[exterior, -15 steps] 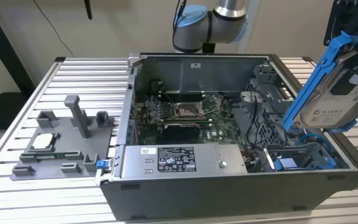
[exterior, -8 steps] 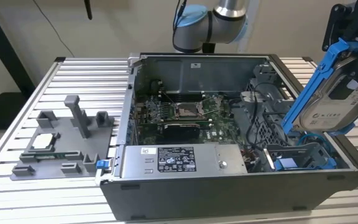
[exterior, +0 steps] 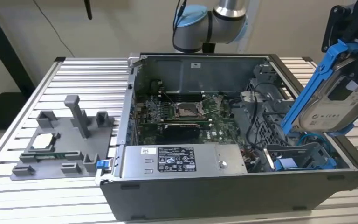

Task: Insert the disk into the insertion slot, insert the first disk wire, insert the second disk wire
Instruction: 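Insert the disk into the insertion slot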

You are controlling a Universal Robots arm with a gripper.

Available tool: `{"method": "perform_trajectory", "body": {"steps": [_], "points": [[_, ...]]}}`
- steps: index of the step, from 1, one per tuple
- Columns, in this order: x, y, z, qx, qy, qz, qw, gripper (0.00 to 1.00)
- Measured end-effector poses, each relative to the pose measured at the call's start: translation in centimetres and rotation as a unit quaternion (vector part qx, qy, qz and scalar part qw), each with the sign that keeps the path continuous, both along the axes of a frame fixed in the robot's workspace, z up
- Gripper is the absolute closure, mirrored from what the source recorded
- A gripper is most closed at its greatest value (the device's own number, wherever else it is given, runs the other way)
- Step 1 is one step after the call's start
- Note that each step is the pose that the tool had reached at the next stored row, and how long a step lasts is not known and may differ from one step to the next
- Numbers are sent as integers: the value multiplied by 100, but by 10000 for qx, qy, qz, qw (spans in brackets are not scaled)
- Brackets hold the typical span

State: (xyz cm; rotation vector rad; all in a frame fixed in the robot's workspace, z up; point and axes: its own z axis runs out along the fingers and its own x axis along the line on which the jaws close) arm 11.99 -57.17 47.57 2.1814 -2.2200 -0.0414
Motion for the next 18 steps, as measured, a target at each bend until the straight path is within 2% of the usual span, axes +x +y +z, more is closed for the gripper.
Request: {"method": "perform_trajectory", "body": {"steps": [11,18], "points": [[0,0,-51,2,0,0,10000,100],[0,0,-127,8,0,0,10000,100]]}}
